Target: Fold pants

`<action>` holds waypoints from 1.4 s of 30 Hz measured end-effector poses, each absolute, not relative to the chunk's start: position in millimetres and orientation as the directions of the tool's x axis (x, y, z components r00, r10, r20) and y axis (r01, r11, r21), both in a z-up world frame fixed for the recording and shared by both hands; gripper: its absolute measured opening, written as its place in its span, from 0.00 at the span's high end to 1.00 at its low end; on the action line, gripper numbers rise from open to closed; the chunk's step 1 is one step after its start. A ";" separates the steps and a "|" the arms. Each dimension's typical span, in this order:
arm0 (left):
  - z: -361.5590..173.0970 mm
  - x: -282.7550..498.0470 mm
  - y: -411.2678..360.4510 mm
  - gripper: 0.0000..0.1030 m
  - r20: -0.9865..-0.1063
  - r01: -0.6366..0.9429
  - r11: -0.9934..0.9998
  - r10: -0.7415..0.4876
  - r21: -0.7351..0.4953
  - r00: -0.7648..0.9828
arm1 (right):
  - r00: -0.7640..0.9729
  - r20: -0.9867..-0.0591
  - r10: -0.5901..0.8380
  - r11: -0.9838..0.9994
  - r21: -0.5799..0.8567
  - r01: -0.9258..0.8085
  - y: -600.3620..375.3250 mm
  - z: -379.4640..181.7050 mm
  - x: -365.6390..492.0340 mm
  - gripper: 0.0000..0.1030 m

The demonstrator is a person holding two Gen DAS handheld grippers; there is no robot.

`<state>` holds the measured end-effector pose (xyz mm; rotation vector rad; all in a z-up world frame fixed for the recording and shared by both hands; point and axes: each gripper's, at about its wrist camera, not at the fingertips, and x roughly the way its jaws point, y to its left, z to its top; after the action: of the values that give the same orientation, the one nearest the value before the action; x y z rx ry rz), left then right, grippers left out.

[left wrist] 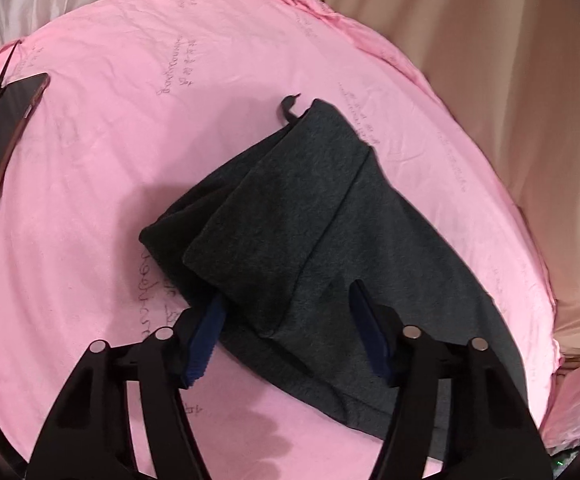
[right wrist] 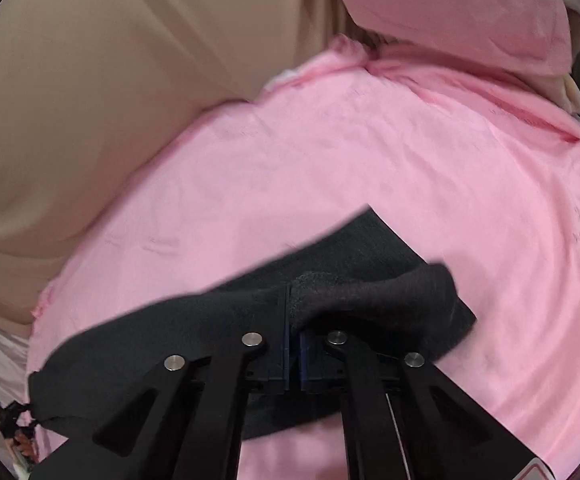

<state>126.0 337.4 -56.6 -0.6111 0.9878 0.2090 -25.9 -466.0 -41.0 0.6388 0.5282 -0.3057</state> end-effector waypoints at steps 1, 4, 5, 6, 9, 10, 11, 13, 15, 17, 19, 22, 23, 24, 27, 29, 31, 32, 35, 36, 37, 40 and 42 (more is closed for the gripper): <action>-56.4 125.6 337.8 0.42 -0.831 -0.430 0.817 -0.105 -0.385 0.546 | 0.866 -0.486 -0.118 0.803 0.466 0.371 -456.6 -21.8 -36.8 0.97; -55.7 123.5 337.9 0.41 -0.829 -0.414 0.828 -0.104 -0.378 0.549 | 0.811 -0.564 -0.152 0.811 0.399 0.429 -468.8 -38.4 -40.0 0.97; -56.7 121.6 338.5 0.41 -0.830 -0.410 0.831 -0.106 -0.377 0.548 | 0.757 -0.639 -0.140 0.786 0.392 0.477 -482.7 -62.8 -34.5 0.97; -58.6 123.7 338.3 0.41 -0.832 -0.409 0.833 -0.104 -0.372 0.544 | 0.707 -0.695 -0.131 0.759 0.389 0.523 -492.2 -85.3 -32.6 0.97; -58.5 125.6 336.3 0.40 -0.836 -0.408 0.841 -0.091 -0.355 0.542 | 0.676 -0.731 -0.096 0.735 0.406 0.543 -492.3 -117.8 -35.3 0.95; -57.2 126.6 335.9 0.41 -0.836 -0.405 0.843 -0.093 -0.355 0.541 | 0.682 -0.723 -0.108 0.736 0.403 0.544 -490.0 -116.7 -36.8 0.91; -56.8 127.8 336.2 0.41 -0.837 -0.406 0.840 -0.096 -0.359 0.539 | 0.686 -0.719 -0.115 0.733 0.405 0.547 -489.0 -115.6 -38.1 0.89; -55.2 128.2 339.4 0.43 -0.832 -0.408 0.829 -0.117 -0.382 0.542 | 0.693 -0.710 -0.128 0.721 0.413 0.557 -486.4 -113.0 -40.6 0.69; -53.0 127.5 342.0 0.62 -0.830 -0.414 0.823 -0.117 -0.388 0.545 | 0.682 -0.714 -0.159 0.718 0.391 0.577 -479.4 -111.9 -43.3 0.65; -51.3 126.3 347.0 0.87 -0.829 -0.416 0.816 -0.129 -0.400 0.544 | 0.683 -0.707 -0.183 0.716 0.381 0.585 -472.8 -109.3 -48.7 0.59; -48.9 125.8 353.4 0.91 -0.818 -0.400 0.809 -0.163 -0.431 0.551 | 0.686 -0.696 -0.212 0.717 0.366 0.593 -463.8 -104.2 -48.9 0.55; -37.9 123.8 361.0 0.93 -0.804 -0.388 0.799 -0.188 -0.459 0.564 | 0.693 -0.682 -0.233 0.724 0.354 0.592 -450.5 -97.8 -50.4 0.55; -31.9 120.3 362.9 0.94 -0.793 -0.382 0.794 -0.196 -0.473 0.576 | 0.696 -0.678 -0.236 0.725 0.354 0.591 -446.0 -95.1 -52.5 0.55; -21.1 110.7 366.8 0.94 -0.774 -0.366 0.785 -0.215 -0.499 0.595 | 0.702 -0.671 -0.238 0.728 0.355 0.586 -441.5 -92.0 -55.3 0.55; -23.7 95.5 376.5 0.93 -0.789 -0.377 0.798 -0.187 -0.470 0.586 | 0.712 -0.659 -0.243 0.752 0.335 0.567 -427.1 -87.0 -62.9 0.49; -61.7 103.9 385.3 0.92 -0.848 -0.435 0.794 -0.180 -0.425 0.498 | 0.684 -0.683 -0.258 0.753 0.301 0.585 -422.3 -94.4 -65.6 0.47; -71.0 101.1 387.8 0.91 -0.826 -0.425 0.781 -0.195 -0.457 0.529 | 0.657 -0.712 -0.248 0.736 0.303 0.606 -422.8 -104.5 -66.1 0.47; -66.1 99.9 385.2 0.87 -0.823 -0.415 0.790 -0.187 -0.450 0.537 | 0.661 -0.712 -0.236 0.731 0.319 0.604 -422.0 -105.9 -67.8 0.47; -46.8 95.9 370.4 0.79 -0.830 -0.407 0.841 -0.084 -0.356 0.552 | 0.688 -0.690 -0.224 0.742 0.337 0.579 -419.5 -101.3 -73.7 0.47; -36.1 93.5 361.3 0.75 -0.832 -0.415 0.862 -0.015 -0.292 0.555 | 0.686 -0.693 -0.224 0.742 0.335 0.580 -420.6 -100.8 -74.4 0.47; -27.7 91.4 355.7 0.60 -0.828 -0.425 0.871 0.038 -0.247 0.560 | 0.684 -0.696 -0.217 0.737 0.343 0.583 -423.2 -100.3 -75.7 0.47; 2.1 79.2 334.8 0.30 -0.773 -0.453 0.882 0.194 -0.132 0.603 | 0.720 -0.676 -0.158 0.715 0.425 0.556 -427.8 -98.6 -80.4 0.47; 14.8 74.5 321.6 0.30 -0.747 -0.451 0.888 0.239 -0.091 0.621 | 0.746 -0.656 -0.113 0.711 0.471 0.522 -424.0 -97.5 -79.7 0.47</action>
<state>74.5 321.6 14.8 -0.2820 0.8102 0.4023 -79.7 -424.0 -97.5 0.6976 0.6398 -0.3802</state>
